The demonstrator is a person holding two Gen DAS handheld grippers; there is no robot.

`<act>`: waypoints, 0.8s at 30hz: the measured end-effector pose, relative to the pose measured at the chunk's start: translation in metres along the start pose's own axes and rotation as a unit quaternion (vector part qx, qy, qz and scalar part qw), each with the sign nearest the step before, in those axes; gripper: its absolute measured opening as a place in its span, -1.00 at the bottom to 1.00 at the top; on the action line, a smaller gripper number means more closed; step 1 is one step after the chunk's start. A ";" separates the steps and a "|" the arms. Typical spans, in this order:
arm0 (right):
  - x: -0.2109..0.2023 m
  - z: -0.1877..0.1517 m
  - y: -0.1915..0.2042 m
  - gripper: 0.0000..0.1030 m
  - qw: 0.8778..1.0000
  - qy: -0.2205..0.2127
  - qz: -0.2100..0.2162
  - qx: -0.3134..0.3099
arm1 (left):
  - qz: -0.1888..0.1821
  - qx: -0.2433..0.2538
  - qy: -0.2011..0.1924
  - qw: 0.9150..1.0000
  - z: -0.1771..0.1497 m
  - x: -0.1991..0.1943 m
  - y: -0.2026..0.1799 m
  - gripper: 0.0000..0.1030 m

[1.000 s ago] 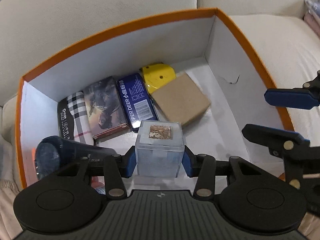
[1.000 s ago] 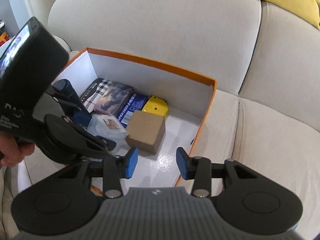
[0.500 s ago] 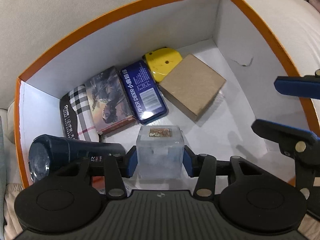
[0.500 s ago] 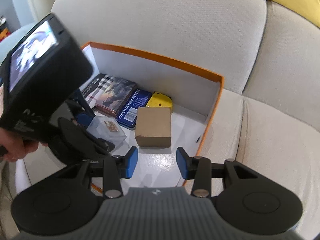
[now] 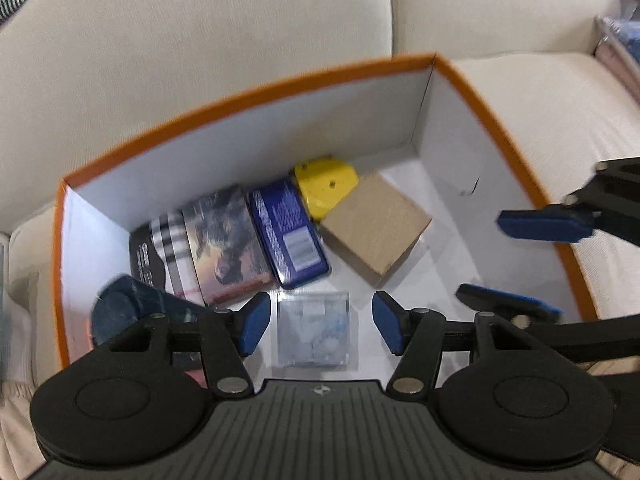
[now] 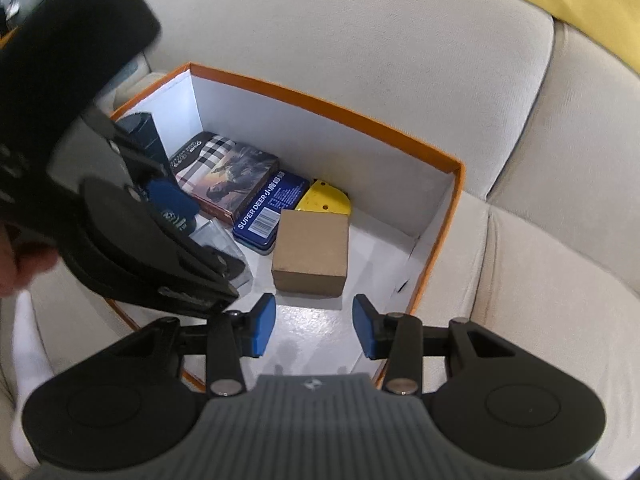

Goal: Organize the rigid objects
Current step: 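Open the left tool to release the clear cube inside the box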

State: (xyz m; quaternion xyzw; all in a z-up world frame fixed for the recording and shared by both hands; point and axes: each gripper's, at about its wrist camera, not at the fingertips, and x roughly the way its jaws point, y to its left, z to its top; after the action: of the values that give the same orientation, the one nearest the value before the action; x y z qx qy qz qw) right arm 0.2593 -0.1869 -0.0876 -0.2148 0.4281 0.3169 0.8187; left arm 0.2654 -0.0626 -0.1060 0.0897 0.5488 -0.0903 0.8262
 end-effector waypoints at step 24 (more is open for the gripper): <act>0.075 0.036 0.010 -0.26 0.989 0.083 0.007 -0.119 | -0.070 -0.082 -0.081 0.991 0.016 -0.027 0.052 0.33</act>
State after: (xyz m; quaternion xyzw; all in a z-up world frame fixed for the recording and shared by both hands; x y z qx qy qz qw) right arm 0.3051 -0.1326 -0.1315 -0.3335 0.4555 0.3524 0.7464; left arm 0.2819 -0.0150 -0.0722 -0.0246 0.4902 -0.1090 0.8644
